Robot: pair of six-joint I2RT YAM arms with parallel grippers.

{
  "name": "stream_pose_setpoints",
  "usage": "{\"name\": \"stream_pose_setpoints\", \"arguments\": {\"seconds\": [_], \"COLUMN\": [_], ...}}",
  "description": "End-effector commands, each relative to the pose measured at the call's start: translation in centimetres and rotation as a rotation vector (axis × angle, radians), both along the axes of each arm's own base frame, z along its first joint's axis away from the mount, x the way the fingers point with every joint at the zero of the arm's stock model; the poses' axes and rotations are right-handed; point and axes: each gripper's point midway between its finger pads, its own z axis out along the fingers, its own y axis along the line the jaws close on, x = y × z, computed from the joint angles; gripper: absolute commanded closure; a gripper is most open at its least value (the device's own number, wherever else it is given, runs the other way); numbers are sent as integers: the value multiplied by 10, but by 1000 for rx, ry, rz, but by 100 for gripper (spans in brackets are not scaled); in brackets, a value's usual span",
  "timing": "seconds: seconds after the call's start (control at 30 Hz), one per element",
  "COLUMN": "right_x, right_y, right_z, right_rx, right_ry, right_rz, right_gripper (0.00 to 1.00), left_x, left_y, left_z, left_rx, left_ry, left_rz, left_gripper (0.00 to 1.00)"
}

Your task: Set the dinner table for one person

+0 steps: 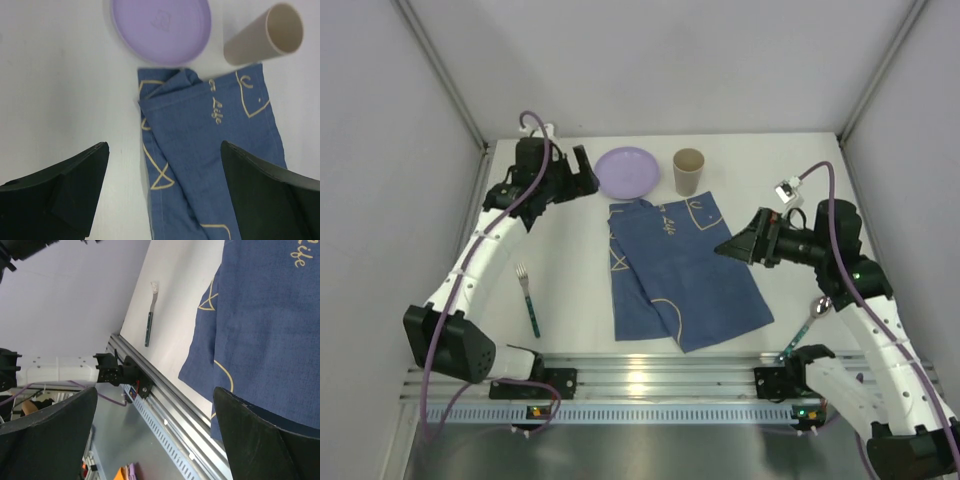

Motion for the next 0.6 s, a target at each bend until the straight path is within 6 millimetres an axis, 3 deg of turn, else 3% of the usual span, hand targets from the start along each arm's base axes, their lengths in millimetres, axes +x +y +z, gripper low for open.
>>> {"name": "stream_pose_setpoints", "arguments": {"seconds": [0.0, 0.07, 0.1, 0.13, 0.17, 0.2, 0.23, 0.27, 0.3, 0.33, 0.37, 0.47, 0.57], "right_x": [7, 7, 7, 6, 4, 6, 6, 7, 10, 11, 13, 17, 22], "right_y": [1, 3, 4, 5, 7, 8, 8, 8, 9, 10, 10, 11, 13], "right_z": [-3, -5, -4, -3, -2, -3, -4, -5, -10, -13, -15, -19, -21], "right_rx": [6, 16, 18, 25, 39, 48, 49, 49, 44, 42, 39, 35, 52], "right_ry": [16, 35, 35, 34, 37, 33, 38, 46, 67, 80, 85, 109, 114], "right_rz": [-34, -23, -16, -5, 12, 13, 12, 13, 14, 16, 14, 16, 5], "right_gripper": [0, 0, 0, 0, 0, 1, 0, 0, 0, 0, 0, 0, 0], "left_x": [-29, -45, -38, -40, -45, -54, -50, -57, -57, -56, -68, -92, -101], "left_y": [-20, -43, -54, -64, -69, -76, -78, -74, -67, -61, -58, -66, -68], "left_z": [-45, -60, -35, -22, -27, -12, 2, -29, -44, -73, -98, -141, -164], "left_rx": [-82, -216, -287, -342, -402, -448, -464, -453, -432, -388, -337, -288, -263], "left_ry": [159, 223, 116, 68, 49, -15, -121, -69, -31, 60, 165, 318, 350], "left_rz": [-34, -111, -164, -213, -223, -276, -305, -281, -233, -189, -194, -255, -248], "left_gripper": [1, 1, 1, 1, 1, 1, 1, 1, 1, 1, 1, 1, 1]}}
